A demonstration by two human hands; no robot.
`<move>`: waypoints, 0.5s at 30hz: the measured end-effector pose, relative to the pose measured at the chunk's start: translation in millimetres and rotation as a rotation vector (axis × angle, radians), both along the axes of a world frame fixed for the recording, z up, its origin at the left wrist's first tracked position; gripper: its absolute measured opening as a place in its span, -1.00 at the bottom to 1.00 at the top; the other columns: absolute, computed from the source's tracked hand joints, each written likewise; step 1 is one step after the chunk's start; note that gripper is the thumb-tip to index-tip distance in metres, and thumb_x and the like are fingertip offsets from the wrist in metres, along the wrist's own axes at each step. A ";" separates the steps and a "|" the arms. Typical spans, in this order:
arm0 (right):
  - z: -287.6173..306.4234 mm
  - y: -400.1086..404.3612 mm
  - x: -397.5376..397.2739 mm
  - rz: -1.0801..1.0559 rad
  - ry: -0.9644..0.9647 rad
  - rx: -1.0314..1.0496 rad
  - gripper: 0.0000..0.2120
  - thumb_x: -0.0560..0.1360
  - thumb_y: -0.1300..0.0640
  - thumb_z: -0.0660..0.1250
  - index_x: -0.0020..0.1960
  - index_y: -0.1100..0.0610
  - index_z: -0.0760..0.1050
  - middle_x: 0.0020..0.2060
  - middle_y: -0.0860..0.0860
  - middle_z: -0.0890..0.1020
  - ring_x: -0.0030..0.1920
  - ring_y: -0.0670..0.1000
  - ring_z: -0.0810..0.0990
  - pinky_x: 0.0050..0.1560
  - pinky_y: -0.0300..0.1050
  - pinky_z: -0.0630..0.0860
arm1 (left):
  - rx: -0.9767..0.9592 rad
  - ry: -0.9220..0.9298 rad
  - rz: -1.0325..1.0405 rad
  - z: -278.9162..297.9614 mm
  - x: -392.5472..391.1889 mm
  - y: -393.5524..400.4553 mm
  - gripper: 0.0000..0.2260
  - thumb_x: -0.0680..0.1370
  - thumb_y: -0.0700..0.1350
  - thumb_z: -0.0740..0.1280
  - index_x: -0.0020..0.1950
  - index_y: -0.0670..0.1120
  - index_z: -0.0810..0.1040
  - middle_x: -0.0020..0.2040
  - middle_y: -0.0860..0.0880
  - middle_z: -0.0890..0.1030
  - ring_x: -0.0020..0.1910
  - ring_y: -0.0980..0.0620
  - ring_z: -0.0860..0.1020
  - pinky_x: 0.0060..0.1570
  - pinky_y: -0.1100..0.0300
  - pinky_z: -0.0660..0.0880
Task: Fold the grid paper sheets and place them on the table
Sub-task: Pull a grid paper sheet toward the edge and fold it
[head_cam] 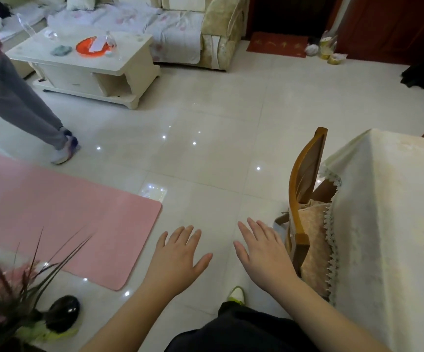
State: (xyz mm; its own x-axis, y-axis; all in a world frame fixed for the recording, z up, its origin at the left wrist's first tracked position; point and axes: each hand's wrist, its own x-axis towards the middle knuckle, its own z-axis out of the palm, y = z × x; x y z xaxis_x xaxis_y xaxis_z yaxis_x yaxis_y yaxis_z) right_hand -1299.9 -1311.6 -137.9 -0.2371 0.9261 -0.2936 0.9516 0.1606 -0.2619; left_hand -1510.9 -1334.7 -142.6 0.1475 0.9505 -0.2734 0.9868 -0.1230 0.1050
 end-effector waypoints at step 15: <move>4.6 180.0 -6.2 -0.070 -0.015 -0.050 -0.43 0.63 -0.23 -0.16 0.59 -0.07 -0.04 0.59 -0.03 0.00 0.58 0.03 -0.13 0.38 -0.10 -0.33 | -0.082 0.019 -0.157 9.8 2.5 211.0 -0.12 0.37 0.36 -0.46 0.59 0.04 0.04 0.59 0.06 0.11 0.56 0.09 0.05 0.51 -0.01 -0.13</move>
State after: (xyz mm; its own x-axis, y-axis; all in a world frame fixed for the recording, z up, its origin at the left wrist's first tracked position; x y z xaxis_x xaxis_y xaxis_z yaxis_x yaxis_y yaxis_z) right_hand -1306.1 -1131.7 -133.3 -0.1679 0.9243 -0.3427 0.9638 0.0809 -0.2540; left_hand -1508.4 -1123.8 -132.8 0.2866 0.8907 -0.3529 0.9580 -0.2677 0.1024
